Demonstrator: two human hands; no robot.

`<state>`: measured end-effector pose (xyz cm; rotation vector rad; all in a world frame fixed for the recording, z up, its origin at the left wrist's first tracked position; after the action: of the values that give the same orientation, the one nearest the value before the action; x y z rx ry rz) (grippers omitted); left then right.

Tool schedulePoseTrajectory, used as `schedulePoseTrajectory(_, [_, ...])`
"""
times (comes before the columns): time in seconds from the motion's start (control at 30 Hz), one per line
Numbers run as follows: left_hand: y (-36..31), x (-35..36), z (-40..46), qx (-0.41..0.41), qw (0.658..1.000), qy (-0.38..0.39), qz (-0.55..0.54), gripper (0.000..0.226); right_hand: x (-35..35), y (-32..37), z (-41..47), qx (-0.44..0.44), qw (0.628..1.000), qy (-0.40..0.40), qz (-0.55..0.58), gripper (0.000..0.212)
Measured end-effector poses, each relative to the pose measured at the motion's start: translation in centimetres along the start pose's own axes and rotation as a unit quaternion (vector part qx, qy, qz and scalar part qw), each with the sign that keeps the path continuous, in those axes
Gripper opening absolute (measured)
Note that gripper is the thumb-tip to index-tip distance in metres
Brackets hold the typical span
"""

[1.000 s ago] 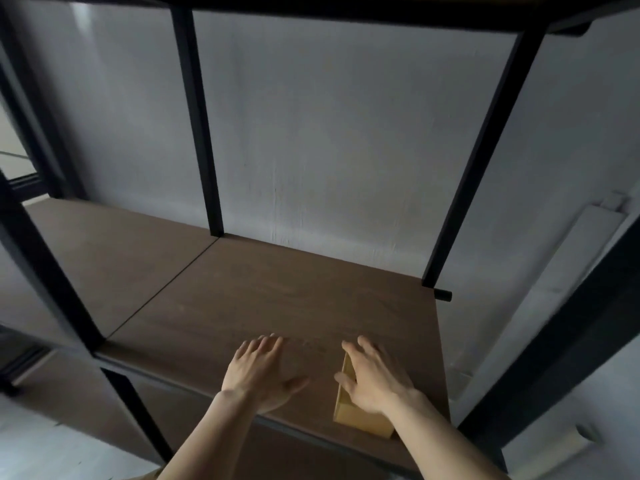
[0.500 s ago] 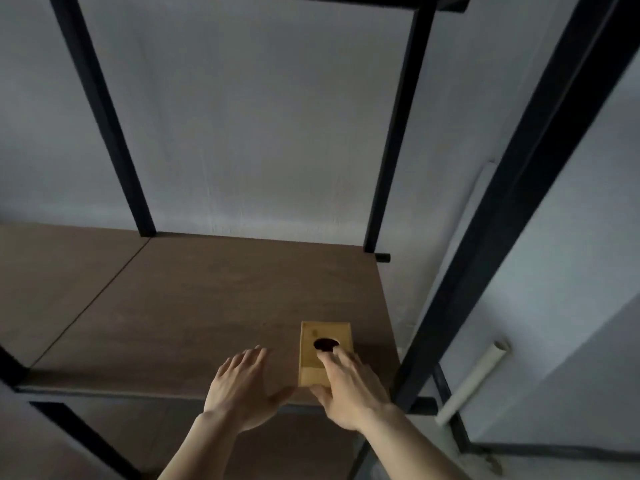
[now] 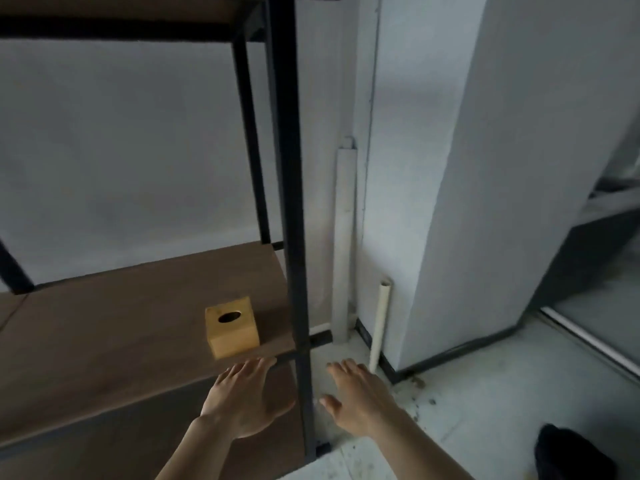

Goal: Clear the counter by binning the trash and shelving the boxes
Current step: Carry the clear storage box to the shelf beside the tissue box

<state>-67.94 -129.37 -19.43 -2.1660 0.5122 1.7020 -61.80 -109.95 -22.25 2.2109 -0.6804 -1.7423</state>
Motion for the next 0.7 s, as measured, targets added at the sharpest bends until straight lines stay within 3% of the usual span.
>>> schedulePoseTrajectory(0.2, [-14.2, 1.3, -1.0, 0.149, 0.986, 0.06, 0.03, 0.097, -3.5, -10.8, -14.0, 0.138, 0.986, -0.096, 0.012, 0.062])
schedulePoseTrajectory(0.37, [-27.2, 1.1, -3.0, 0.287, 0.952, 0.062, 0.092, 0.096, -6.2, -18.1, -26.7, 0.292, 0.94, -0.174, -0.009, 0.066])
schedulePoseTrajectory(0.53, [-37.6, -0.5, -8.0, 0.424, 0.897, 0.023, 0.12, 0.094, -7.7, -20.2, -38.4, 0.422, 0.877, -0.229, -0.008, 0.063])
schedulePoseTrajectory(0.7, [-44.9, -2.5, -14.1, 0.526, 0.844, -0.023, 0.106, 0.093, -9.1, -19.2, -46.8, 0.488, 0.826, -0.282, -0.006, 0.067])
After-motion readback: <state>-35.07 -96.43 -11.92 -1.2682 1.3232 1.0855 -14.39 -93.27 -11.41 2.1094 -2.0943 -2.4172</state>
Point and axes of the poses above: each hand's wrist, its own z-axis towards the middle knuckle, its own x-axis out of the palm, y = z × x, the point moved 4 cm from there along z, towards the middle knuckle, and after that the axes turned 10 degrees about z, right-handed, at the moved point
